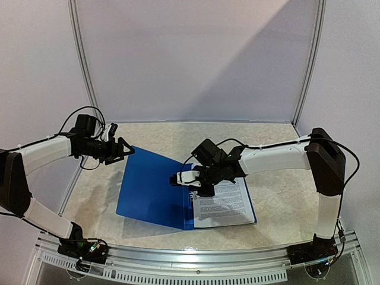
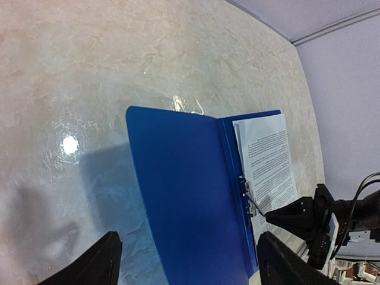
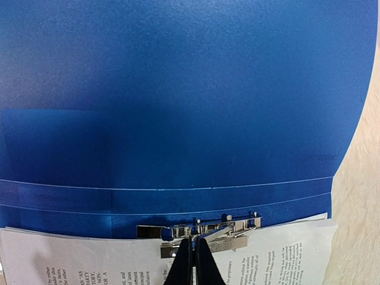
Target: Put the files into the folder
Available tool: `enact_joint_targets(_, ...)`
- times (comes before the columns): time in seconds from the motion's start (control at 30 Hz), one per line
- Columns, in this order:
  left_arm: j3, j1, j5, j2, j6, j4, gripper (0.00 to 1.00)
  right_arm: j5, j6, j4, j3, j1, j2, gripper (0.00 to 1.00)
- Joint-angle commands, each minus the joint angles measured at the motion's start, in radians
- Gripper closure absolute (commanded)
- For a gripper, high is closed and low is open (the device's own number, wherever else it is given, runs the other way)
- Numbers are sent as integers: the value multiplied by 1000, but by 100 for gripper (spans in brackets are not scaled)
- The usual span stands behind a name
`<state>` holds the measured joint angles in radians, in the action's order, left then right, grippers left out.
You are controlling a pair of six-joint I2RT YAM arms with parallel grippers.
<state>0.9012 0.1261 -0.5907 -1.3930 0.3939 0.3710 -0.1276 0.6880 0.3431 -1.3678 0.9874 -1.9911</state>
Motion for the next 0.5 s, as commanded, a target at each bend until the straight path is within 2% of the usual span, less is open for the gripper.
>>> enact_joint_targets(0.0, 7, -2, -4, -11, -7, -9, 20, 51, -45, 17, 89, 26, -12, 100)
enact_joint_targets(0.47, 9, -2, 0, -7, -12, -4, 20, 37, -187, 2, 200, 46, -25, 100)
